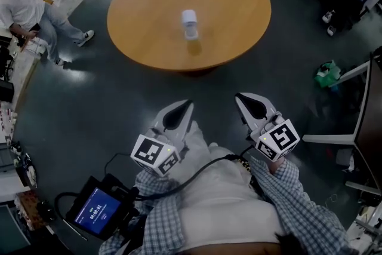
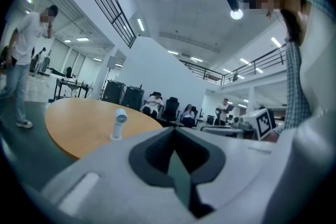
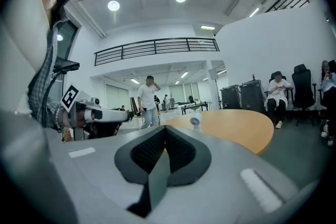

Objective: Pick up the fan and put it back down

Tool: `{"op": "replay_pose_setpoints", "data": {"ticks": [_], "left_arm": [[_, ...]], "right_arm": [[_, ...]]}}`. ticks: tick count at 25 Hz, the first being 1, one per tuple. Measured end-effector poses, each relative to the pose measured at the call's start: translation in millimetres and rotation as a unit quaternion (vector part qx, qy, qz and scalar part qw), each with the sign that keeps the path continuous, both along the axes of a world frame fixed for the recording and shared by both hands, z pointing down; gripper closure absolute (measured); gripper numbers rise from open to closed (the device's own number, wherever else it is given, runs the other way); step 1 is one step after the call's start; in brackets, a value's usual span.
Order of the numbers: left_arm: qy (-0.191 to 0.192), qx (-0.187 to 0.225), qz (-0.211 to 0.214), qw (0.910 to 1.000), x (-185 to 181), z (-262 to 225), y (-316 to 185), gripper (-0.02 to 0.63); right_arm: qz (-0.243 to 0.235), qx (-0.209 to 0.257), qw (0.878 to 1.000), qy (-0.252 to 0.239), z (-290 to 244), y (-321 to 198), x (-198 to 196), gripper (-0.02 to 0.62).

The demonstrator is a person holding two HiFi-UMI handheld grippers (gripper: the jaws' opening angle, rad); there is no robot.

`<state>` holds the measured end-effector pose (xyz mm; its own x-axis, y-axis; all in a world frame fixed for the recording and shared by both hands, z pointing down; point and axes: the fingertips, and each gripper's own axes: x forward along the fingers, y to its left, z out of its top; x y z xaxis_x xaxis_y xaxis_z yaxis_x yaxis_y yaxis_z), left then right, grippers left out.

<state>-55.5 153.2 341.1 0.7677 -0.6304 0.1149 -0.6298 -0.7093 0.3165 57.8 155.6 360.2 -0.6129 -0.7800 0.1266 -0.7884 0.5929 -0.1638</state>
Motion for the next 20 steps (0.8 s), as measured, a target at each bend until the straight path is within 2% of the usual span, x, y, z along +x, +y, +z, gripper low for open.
{"op": "replay_pose_setpoints", "data": {"ticks": [5, 11, 13, 17, 18, 20], "left_arm": [[0.006, 0.021, 0.011, 0.9997, 8.4, -12.6, -2.6, 0.606], [0.002, 0.023, 0.006, 0.9997, 11.9, -28.1, -5.7, 0.606], [0.002, 0.029, 0.008, 0.9996, 11.3, -24.5, -31.1, 0.606], [-0.002, 0.022, 0.002, 0.9997, 13.2, -7.7, -122.3, 0.606], [-0.007, 0.019, 0.004, 0.9998, 11.8, -3.1, -119.2, 0.606], [-0.014, 0.016, 0.015, 0.9997, 4.2, 5.3, -75.5, 0.606]], "right_arm": [[0.01, 0.011, 1.0, 0.0, -12.7, -0.2, 7.3, 0.59], [0.017, 0.023, 1.0, 0.002, -26.3, 1.8, 12.3, 0.59], [0.012, 0.026, 1.0, -0.002, -26.9, -22.6, 11.6, 0.591], [-0.006, 0.03, 1.0, 0.0, -13.9, -114.6, 10.5, 0.591], [-0.007, 0.032, 0.999, 0.005, -8.5, -111.6, 8.0, 0.589], [-0.008, 0.036, 0.999, 0.011, 1.1, -67.9, -3.7, 0.589]]}}
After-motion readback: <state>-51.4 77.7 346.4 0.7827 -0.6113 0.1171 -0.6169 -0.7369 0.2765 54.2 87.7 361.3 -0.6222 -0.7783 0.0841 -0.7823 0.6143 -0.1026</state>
